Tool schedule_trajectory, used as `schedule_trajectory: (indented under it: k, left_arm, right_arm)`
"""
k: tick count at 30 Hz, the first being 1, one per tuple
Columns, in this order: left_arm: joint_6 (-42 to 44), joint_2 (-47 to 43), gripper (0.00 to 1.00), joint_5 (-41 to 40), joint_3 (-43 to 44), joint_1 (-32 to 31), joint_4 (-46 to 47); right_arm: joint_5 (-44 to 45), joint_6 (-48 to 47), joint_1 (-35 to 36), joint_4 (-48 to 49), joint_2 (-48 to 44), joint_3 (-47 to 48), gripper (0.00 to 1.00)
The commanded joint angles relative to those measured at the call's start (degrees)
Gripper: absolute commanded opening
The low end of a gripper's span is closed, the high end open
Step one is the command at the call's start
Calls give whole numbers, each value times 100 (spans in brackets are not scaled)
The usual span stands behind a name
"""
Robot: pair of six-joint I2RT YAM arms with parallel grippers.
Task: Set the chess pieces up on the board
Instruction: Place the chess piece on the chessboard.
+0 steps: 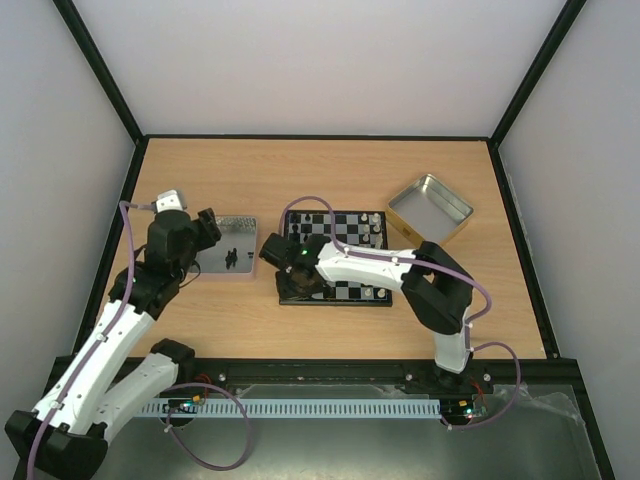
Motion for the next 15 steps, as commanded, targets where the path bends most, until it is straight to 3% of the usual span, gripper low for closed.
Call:
schedule_trajectory:
  k: [1,15]
  left_arm:
    - [25,-114,71,-400,-113,-126,-62]
    - [-4,-191,74,-543,-118,-160,-114]
  right_arm:
    - [113,194,58,-414,259,294,2]
    - [174,226,63,-362,522,381,7]
